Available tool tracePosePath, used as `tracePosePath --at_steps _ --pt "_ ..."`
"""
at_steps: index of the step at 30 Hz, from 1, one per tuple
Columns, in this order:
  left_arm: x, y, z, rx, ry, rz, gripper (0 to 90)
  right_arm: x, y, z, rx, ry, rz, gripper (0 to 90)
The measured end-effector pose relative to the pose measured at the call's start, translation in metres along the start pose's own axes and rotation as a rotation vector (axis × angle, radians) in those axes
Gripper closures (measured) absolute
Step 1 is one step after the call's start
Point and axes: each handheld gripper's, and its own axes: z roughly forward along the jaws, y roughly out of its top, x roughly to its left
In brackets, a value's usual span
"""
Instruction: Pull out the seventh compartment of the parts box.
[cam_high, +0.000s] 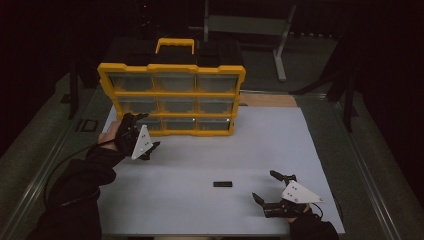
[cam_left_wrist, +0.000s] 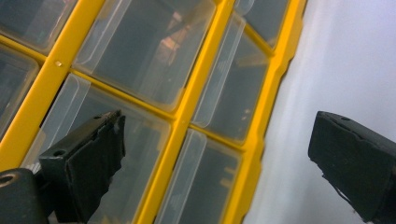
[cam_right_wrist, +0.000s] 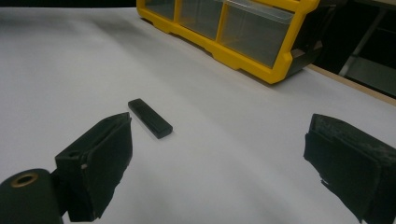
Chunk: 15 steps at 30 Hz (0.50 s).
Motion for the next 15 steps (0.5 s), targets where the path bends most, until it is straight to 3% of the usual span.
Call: tracePosePath --at_steps 5,15 --pt "-0.001 -0.001 0.009 0.016 0.019 0.059 9.1 0.000 0.000 0.000 0.003 0.001 0.000 7.8" --pt "-0.003 -0.006 0.023 0.084 0.013 0.131 24.3 0.000 -0.001 0.000 0.001 0.002 0.006 7.8"
